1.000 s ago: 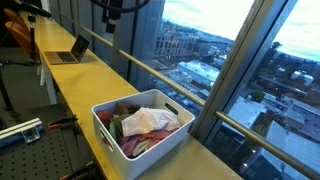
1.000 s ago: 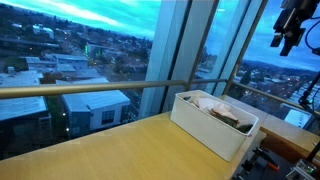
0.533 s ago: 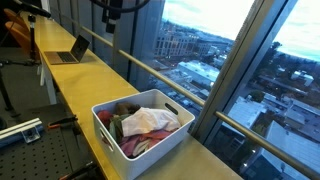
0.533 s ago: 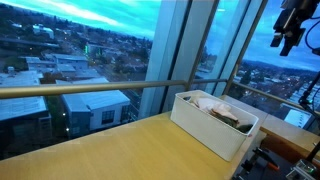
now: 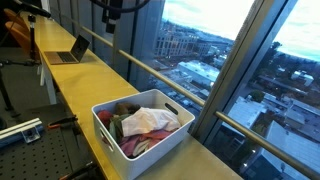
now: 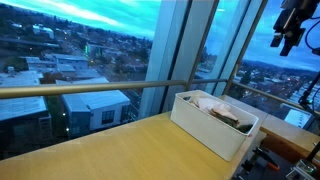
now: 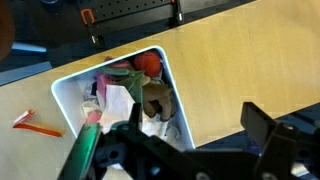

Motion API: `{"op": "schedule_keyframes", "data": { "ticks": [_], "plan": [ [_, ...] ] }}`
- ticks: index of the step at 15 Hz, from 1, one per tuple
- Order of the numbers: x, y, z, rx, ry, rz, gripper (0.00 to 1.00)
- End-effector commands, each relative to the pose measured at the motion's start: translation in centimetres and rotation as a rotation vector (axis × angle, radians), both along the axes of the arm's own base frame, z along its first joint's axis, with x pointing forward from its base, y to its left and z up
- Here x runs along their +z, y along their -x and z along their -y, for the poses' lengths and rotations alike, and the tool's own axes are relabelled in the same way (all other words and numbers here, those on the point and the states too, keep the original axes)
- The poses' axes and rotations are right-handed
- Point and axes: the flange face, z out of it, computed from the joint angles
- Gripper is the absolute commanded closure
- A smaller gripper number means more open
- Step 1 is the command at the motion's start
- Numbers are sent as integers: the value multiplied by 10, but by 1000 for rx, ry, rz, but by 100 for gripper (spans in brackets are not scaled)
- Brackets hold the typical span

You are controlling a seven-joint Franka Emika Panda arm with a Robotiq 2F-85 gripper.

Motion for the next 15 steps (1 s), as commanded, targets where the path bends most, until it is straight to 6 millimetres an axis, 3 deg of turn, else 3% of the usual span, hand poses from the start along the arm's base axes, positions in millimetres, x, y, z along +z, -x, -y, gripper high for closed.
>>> {"op": "schedule_keyframes", "data": {
  "ticks": [1,5,8,11,15],
  "plan": [
    [-2,-16,-14,39,4,15,0],
    [-19,-67,-39,99,28,97,0],
    [-44,-112,-46,138,67,165,0],
    [-79,-148,-25,137,124,180,0],
    [-132,-177,13,120,153,155,0]
  ]
}}
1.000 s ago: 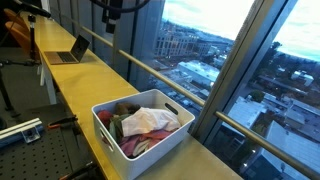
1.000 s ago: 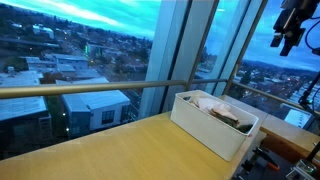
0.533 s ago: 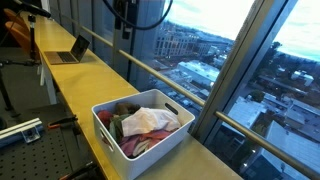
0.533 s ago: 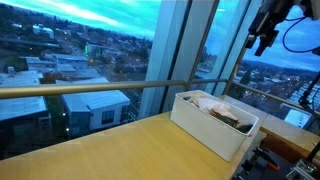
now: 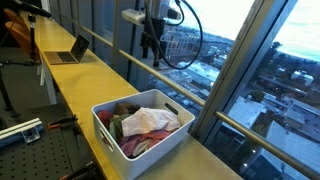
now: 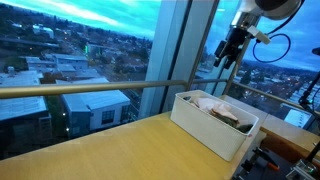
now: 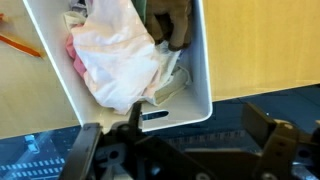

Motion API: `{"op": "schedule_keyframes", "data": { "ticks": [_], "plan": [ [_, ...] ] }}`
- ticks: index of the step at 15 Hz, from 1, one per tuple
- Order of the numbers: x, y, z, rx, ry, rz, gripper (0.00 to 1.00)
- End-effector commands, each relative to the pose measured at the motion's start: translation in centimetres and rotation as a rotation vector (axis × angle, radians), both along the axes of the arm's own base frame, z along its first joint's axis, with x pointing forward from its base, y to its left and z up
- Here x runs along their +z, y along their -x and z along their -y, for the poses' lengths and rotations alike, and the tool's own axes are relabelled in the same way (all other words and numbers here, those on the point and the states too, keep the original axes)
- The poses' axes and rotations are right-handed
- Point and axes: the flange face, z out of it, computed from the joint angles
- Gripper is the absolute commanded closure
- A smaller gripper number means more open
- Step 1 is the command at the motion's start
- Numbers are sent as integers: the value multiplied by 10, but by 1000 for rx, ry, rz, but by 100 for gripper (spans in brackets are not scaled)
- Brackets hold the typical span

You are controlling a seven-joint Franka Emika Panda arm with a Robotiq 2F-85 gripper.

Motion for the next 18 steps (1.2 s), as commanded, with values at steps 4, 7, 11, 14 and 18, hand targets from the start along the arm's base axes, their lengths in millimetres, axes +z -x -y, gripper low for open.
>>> {"op": "schedule_keyframes", "data": {
  "ticks": [4,7,11,14,18],
  "plan": [
    [-81,-39,64,-3,5,-20,0],
    [-126,-54,90,-13,27,-13,0],
    [-176,-66,95,-23,23,-20,0],
    [-198,-66,86,-32,8,-40,0],
    [-242,-56,101,-43,19,-135,0]
  ]
}}
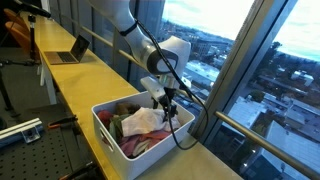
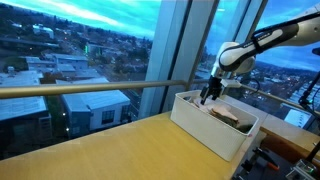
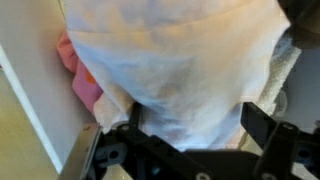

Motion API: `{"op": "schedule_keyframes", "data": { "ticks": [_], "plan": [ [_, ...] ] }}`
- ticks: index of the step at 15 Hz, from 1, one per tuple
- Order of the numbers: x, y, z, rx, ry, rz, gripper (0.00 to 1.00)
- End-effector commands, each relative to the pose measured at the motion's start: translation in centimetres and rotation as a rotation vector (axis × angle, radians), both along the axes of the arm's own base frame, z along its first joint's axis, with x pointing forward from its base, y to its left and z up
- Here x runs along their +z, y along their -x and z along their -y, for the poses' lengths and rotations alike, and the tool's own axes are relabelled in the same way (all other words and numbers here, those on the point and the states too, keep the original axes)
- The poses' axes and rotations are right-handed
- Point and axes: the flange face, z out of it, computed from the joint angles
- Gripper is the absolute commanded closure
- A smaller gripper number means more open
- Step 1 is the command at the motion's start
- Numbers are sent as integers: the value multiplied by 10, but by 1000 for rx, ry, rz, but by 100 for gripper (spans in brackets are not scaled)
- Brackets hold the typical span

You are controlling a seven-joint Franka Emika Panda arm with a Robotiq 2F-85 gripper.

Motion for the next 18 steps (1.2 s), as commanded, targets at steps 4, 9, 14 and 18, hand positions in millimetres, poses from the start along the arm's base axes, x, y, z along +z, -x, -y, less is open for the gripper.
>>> {"op": "schedule_keyframes", "data": {
  "ticks": [4,9,14,18],
  "plan": [
    [-70,11,22,-28,-8,-110,0],
    [-116,12,18,-35,-2,-159,6],
    [-99,19,34,-60,-21,-147,55],
    [-50,33,35,-72,-19,-109,84]
  ]
}}
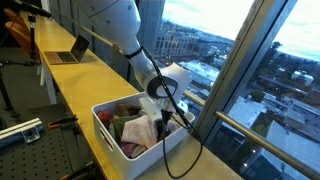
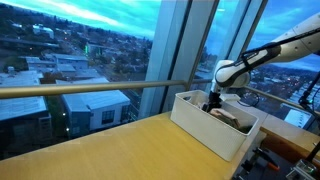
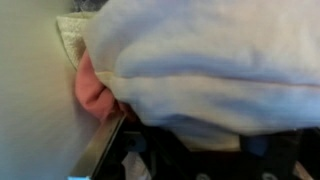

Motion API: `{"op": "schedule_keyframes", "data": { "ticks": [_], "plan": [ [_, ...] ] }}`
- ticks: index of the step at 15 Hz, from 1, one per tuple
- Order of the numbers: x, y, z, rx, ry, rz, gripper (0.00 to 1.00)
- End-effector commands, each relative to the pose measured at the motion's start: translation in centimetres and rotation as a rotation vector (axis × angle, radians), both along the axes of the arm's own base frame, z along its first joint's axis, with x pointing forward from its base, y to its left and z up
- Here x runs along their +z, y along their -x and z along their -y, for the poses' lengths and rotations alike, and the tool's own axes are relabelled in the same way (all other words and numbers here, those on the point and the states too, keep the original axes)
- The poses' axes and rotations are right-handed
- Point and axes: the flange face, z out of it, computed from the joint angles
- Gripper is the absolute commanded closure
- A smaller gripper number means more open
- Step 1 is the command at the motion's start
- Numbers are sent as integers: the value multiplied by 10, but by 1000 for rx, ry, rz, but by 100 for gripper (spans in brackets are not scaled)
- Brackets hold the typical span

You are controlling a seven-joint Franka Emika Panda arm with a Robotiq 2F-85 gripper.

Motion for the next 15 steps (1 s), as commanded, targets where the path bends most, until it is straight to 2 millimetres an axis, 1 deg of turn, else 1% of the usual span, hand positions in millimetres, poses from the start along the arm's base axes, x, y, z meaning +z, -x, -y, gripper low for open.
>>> {"op": "schedule_keyframes", "data": {
  "ticks": [1,2,3,5,6,8,11,15],
  "plan": [
    [48,24,-1,-15,-14,14,92],
    [67,28,-6,-13,-15,25,98],
    [89,30,-14,-4,-9,42,100],
    [125,30,-33,24,-1,86,97],
    [144,28,-47,49,3,111,100],
    [181,28,-79,106,13,151,100],
    [233,31,-141,211,35,209,99],
    [291,44,-238,357,67,257,99]
  ]
}}
